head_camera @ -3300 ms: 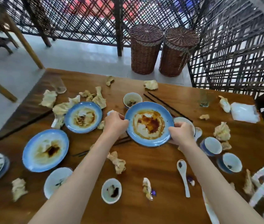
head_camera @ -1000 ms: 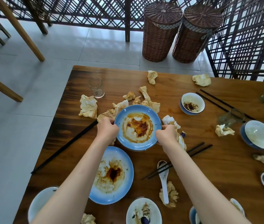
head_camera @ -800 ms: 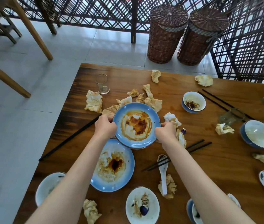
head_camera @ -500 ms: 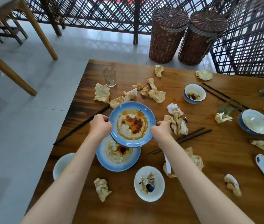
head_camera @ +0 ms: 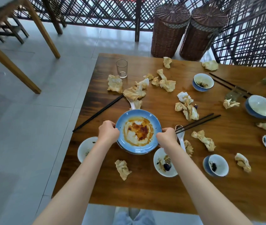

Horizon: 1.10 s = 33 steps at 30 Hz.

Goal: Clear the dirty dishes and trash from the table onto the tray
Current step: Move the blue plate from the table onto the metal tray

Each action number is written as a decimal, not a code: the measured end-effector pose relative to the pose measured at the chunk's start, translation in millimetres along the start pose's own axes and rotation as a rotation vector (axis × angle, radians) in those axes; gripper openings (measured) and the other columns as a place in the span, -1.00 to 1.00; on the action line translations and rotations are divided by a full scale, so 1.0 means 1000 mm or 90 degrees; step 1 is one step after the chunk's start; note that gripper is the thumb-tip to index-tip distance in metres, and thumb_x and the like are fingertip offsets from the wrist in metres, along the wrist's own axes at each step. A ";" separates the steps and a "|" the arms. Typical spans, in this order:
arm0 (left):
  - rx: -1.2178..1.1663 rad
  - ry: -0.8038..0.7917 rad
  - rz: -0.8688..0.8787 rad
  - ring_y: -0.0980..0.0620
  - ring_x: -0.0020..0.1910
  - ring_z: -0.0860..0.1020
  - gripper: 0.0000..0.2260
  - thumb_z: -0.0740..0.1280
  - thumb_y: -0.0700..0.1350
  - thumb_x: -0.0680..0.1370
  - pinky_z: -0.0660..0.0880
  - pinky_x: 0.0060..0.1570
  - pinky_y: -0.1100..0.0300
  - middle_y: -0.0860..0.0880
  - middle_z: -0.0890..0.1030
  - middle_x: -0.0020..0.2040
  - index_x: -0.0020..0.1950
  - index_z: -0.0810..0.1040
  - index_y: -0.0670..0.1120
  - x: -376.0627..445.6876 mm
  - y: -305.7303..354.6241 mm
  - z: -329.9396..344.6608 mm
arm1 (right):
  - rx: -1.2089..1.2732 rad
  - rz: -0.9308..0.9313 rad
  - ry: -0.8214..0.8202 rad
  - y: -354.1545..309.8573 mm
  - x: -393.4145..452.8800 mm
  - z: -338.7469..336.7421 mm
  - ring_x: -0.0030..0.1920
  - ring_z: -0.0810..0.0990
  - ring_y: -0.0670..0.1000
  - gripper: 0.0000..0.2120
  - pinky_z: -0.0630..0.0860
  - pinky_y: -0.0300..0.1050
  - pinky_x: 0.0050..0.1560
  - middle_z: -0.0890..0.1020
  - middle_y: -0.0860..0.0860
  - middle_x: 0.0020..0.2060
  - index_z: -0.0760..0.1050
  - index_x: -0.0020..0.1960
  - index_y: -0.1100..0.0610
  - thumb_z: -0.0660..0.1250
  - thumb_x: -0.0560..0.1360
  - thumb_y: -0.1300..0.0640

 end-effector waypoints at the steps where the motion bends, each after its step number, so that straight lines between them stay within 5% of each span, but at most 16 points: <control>1: -0.003 0.000 -0.005 0.04 -0.01 0.52 -0.68 0.27 -0.22 0.55 0.41 -0.25 0.27 -0.13 0.57 0.16 0.30 0.47 -0.18 0.001 0.000 0.002 | -0.006 -0.004 0.003 0.000 0.000 0.000 -0.03 0.59 0.13 -0.78 0.60 -0.01 -0.06 0.59 0.16 -0.02 0.48 0.08 0.24 0.22 0.45 0.33; 5: 0.003 0.013 -0.017 0.05 -0.06 0.49 -0.68 0.26 -0.23 0.55 0.36 -0.35 0.32 -0.13 0.55 0.17 0.31 0.45 -0.17 0.002 -0.004 0.008 | -0.045 -0.017 -0.001 -0.002 0.002 0.001 -0.06 0.58 0.11 -0.78 0.50 -0.12 -0.24 0.58 0.16 -0.02 0.49 0.08 0.24 0.22 0.46 0.32; 14: 0.042 0.041 -0.010 0.06 -0.18 0.46 -0.78 0.28 -0.24 0.55 0.30 -0.49 0.34 -0.14 0.57 0.07 0.20 0.49 -0.19 0.006 -0.003 0.013 | -0.102 -0.021 -0.007 -0.004 0.008 0.004 -0.01 0.56 0.10 -0.76 0.50 -0.12 -0.19 0.55 0.16 0.06 0.44 0.15 0.23 0.26 0.48 0.28; 21: 0.094 0.043 -0.013 -0.04 -0.11 0.60 -0.87 0.32 -0.23 0.53 0.60 -0.20 0.11 -0.15 0.59 -0.04 0.07 0.53 -0.19 0.004 0.001 0.010 | -0.121 -0.017 -0.011 -0.004 0.009 0.006 -0.08 0.51 0.06 -0.74 0.46 -0.13 -0.20 0.54 0.15 0.07 0.41 0.17 0.23 0.26 0.49 0.27; 33: 0.088 0.004 -0.046 0.03 -0.17 0.53 -0.90 0.32 -0.24 0.51 0.40 -0.39 0.26 -0.10 0.59 -0.05 0.01 0.54 -0.15 0.016 -0.002 0.008 | -0.023 0.040 -0.044 -0.001 0.017 0.012 0.02 0.57 0.12 -0.69 0.61 0.02 -0.03 0.54 0.14 0.07 0.38 0.23 0.18 0.21 0.49 0.32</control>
Point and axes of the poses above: each hand's wrist, its own x-axis towards the middle knuckle, its own z-axis out of the palm, y = z × x, the point moved 3 cm from there along x, towards the middle knuckle
